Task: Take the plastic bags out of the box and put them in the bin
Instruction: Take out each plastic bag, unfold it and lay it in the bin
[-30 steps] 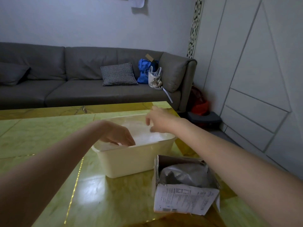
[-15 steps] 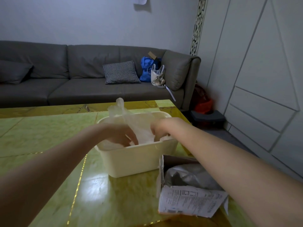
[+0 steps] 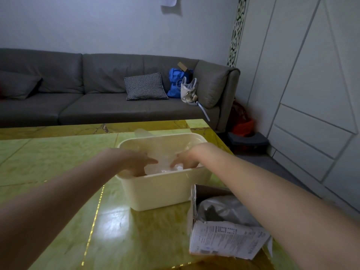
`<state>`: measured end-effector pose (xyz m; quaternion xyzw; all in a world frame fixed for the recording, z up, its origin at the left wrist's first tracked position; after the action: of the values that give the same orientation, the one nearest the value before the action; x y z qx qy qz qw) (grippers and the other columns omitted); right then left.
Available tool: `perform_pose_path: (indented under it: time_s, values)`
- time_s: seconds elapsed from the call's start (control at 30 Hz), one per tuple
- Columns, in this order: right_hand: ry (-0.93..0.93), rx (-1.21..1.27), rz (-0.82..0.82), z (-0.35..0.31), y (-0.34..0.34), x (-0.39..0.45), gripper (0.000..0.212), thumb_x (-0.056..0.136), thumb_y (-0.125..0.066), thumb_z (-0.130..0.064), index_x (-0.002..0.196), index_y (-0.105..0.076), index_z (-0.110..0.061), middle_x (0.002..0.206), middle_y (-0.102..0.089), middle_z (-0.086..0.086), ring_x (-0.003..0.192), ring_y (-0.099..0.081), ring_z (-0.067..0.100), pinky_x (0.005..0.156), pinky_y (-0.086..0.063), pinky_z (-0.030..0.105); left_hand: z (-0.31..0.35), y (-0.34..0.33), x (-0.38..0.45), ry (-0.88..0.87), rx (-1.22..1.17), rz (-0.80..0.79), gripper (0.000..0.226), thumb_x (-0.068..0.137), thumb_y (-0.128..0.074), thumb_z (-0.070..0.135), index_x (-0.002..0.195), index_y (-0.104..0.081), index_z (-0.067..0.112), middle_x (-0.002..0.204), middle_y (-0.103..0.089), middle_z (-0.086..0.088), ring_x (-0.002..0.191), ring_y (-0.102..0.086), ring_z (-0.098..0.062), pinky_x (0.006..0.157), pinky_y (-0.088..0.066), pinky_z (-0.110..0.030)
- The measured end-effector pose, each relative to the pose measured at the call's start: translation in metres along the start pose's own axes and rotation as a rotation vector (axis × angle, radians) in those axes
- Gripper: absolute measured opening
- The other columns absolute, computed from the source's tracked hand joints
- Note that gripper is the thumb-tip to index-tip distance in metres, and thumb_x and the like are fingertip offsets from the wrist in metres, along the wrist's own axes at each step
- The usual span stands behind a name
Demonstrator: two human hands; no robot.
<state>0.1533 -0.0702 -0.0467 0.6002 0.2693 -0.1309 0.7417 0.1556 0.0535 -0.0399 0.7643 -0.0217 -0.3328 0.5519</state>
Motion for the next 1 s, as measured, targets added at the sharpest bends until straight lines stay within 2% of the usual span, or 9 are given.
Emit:
perform_pose_path:
  time_s: [0.07,0.23,0.37,0.5,0.57,0.63,0.73,0.9,1.0]
  values:
    - [-0.029,-0.020,-0.035,0.007,-0.003,0.000,0.062,0.094,-0.049,-0.014,0.147,-0.025,-0.037,0.158,-0.016,0.000,0.141,-0.025,0.028,0.111,-0.033,0.043,0.001,-0.004,0.002,-0.003,-0.033,-0.027,0.052,0.100,-0.036,0.022,0.148,-0.016,0.027,0.153,-0.020,-0.007,0.138,-0.025,-0.026,0.111,-0.022,-0.033]
    - [-0.050,-0.028,-0.002,0.013,0.000,-0.007,0.060,0.095,-0.047,-0.010,0.148,-0.027,-0.029,0.157,-0.018,0.002,0.140,-0.026,0.028,0.109,-0.033,0.039,-0.001,0.014,0.001,-0.016,-0.197,0.059,0.043,0.096,-0.046,0.022,0.138,-0.042,0.019,0.143,-0.041,-0.005,0.130,-0.042,-0.022,0.103,-0.035,-0.029]
    - [0.001,0.128,0.085,0.011,0.014,-0.022,0.055,0.094,-0.055,-0.029,0.145,-0.034,-0.021,0.151,-0.030,0.002,0.133,-0.039,0.026,0.104,-0.036,0.034,-0.001,0.036,-0.007,-0.056,-0.237,0.122,0.041,0.091,-0.056,0.028,0.131,-0.049,0.026,0.132,-0.050,0.001,0.116,-0.053,-0.021,0.096,-0.044,-0.030]
    - [0.077,0.364,0.248,0.006,0.037,-0.039,0.059,0.084,-0.066,-0.043,0.136,-0.046,-0.022,0.144,-0.040,0.000,0.129,-0.042,0.023,0.105,-0.038,0.035,-0.014,0.059,-0.022,-0.118,-0.247,0.413,0.033,0.089,-0.058,0.023,0.123,-0.057,0.025,0.131,-0.054,0.000,0.117,-0.051,-0.017,0.100,-0.040,-0.030]
    - [0.121,0.482,0.289,0.000,0.039,-0.045,0.060,0.084,-0.067,-0.041,0.136,-0.045,-0.022,0.144,-0.040,0.001,0.128,-0.043,0.023,0.099,-0.038,0.030,-0.015,0.062,-0.024,-0.109,-0.115,0.566,0.046,0.089,-0.057,0.024,0.134,-0.046,0.026,0.148,-0.033,-0.004,0.136,-0.031,-0.022,0.110,-0.030,-0.037]
    - [0.107,0.500,0.203,-0.008,0.029,-0.043,0.059,0.087,-0.064,-0.040,0.139,-0.041,-0.025,0.147,-0.035,0.001,0.131,-0.040,0.023,0.098,-0.038,0.029,-0.009,0.049,-0.014,-0.074,0.046,0.496,0.064,0.090,-0.055,0.030,0.146,-0.023,0.027,0.157,-0.005,-0.004,0.145,-0.005,-0.025,0.116,-0.017,-0.043]
    - [0.053,0.501,0.050,-0.016,0.012,-0.034,0.051,0.093,-0.055,-0.035,0.141,-0.040,-0.025,0.149,-0.034,0.002,0.135,-0.035,0.026,0.106,-0.040,0.039,-0.009,0.026,0.000,0.050,0.141,0.272,0.073,0.092,-0.050,0.038,0.149,-0.006,0.022,0.155,0.017,-0.010,0.144,0.009,-0.029,0.117,-0.012,-0.044]
    - [-0.031,0.507,0.031,-0.008,0.007,-0.036,0.055,0.095,-0.052,-0.037,0.145,-0.035,-0.021,0.149,-0.036,0.004,0.130,-0.043,0.030,0.106,-0.041,0.040,-0.007,0.016,-0.001,0.075,0.236,0.188,0.071,0.095,-0.042,0.043,0.149,-0.006,0.013,0.152,0.024,-0.015,0.143,0.012,-0.028,0.116,-0.013,-0.042]
    - [-0.048,0.491,0.035,-0.006,0.006,-0.037,0.062,0.096,-0.051,-0.036,0.149,-0.025,-0.017,0.152,-0.032,0.006,0.129,-0.045,0.032,0.105,-0.042,0.039,-0.010,0.004,0.001,0.102,0.229,0.069,0.064,0.098,-0.033,0.041,0.150,-0.007,0.012,0.153,0.021,-0.013,0.144,-0.003,-0.029,0.114,-0.020,-0.042]
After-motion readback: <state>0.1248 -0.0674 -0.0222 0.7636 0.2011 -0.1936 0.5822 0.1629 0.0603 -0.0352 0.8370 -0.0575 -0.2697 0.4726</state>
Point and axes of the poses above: each hand's wrist, its own x-axis towards the middle knuckle, its own y-axis out of the back of the hand, z = x × y, the point moved 7 cm from there along x, towards the middle knuckle
